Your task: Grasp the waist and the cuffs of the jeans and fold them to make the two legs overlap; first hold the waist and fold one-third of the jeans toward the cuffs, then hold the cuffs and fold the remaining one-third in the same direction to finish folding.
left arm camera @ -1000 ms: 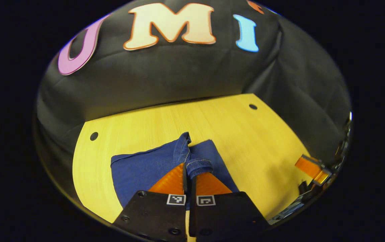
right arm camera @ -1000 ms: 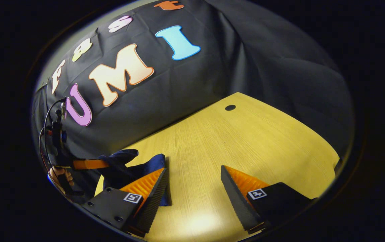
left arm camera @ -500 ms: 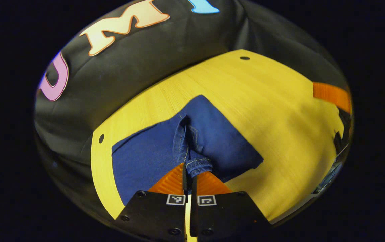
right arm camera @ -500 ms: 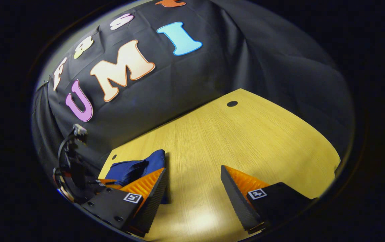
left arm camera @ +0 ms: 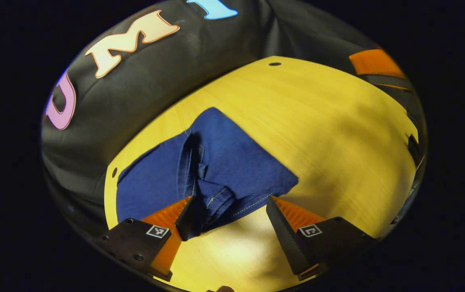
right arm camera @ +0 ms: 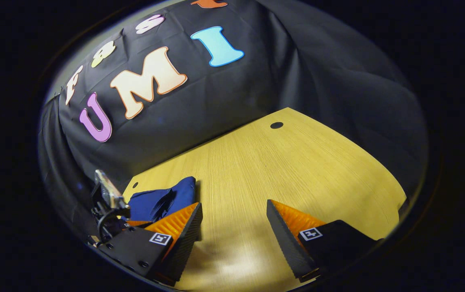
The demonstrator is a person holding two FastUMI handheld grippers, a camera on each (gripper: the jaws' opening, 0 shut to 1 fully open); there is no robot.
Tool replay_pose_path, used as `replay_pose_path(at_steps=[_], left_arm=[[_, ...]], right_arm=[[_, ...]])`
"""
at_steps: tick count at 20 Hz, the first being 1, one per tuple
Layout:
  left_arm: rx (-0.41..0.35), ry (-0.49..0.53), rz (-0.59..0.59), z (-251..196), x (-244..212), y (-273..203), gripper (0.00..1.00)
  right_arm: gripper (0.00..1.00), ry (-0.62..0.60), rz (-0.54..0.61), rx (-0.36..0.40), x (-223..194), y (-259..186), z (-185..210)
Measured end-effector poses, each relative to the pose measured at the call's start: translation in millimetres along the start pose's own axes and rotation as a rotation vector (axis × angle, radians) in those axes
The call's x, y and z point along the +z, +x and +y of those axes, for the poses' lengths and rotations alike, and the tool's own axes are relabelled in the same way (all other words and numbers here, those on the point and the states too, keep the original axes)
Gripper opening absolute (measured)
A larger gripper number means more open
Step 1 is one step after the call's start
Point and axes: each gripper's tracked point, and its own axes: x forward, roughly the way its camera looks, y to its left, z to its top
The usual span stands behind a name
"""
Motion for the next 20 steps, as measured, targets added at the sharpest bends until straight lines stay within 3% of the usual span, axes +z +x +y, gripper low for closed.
replay_pose_path(at_steps=[5, 10, 17, 20], left_arm=[[0.023, -0.216, -0.126, 29, 9, -60, 0.95], [0.128, -0.409, -0.222, 113, -18, -113, 0.96], [0.214, -0.554, -0.227, 207, -92, -147, 0.96], [0.266, -0.539, -0.220, 239, -118, -156, 0.96]], right_arm=[[0.98, -0.018, -0.013, 0.022, 1, -15, 20], [0.98, -0.055, -0.049, 0.070, 0, -35, 73], [0.98, -0.059, -0.095, 0.094, -24, -55, 151], [0.98, -0.084, -0.107, 0.070, -37, -62, 170]])
